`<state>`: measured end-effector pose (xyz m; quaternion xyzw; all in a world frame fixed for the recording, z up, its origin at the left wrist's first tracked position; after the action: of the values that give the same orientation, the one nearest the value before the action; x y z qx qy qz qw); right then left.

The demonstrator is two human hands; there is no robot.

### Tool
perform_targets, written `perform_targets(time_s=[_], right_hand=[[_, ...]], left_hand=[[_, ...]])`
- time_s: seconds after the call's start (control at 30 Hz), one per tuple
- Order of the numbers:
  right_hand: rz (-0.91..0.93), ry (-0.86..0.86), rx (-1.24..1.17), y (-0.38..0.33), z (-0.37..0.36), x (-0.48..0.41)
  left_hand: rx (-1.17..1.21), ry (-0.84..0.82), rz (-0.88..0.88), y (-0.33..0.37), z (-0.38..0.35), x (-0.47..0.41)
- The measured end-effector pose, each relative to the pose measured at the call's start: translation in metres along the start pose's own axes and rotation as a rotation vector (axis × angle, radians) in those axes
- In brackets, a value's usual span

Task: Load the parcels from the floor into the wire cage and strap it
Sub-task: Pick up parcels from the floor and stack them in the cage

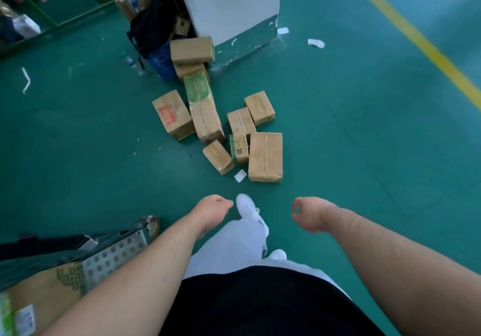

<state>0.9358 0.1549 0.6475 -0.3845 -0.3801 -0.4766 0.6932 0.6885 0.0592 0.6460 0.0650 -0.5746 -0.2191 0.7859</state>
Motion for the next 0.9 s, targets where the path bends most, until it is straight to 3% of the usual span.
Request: perform_targets(time_s=[0.17,0.37,0.5,0.6,0.77,0.9], right_hand=[[0.036,-0.049,0.018,-0.016,0.051,-0.047],[-0.04,-0.036,-0.063,0.004,0.133,-0.09],[-0.053,-0.016,-0.107,0.008,0.189,-0.122],[-0.01,-0.077,-0.181,0.003,0.211,-0.141],[0.075,-0.351,-0.235,-0.005,0.231,-0.211],[0.079,-0.331,-0.073,0.002,0.246,-0.324]], left_hand=[[-0.005,0.003,0.023,0.053,0.011,-0.077],[-0.202,-0.103,-0.008,0.13,0.027,-0.141],[-0.103,-0.086,-0.007,0.169,0.051,-0.163],[0.027,-0.097,0.052,0.169,0.053,-0.18],[0.112,-0.042,0.22,0.132,0.028,-0.246],[0.21,-0.036,0.335,0.108,-0.014,-0.313]])
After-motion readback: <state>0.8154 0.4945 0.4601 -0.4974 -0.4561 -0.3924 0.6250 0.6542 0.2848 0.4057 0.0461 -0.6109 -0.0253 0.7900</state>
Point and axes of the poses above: each hand's wrist, its own x-axis away from the middle knuckle, its own z-axis out of the back of the hand, y = z × x, the point moved 8 cm from there along -x, towards the middle knuckle, and after that the axes turned 3 degrees about -y, right-handed, at the moved point
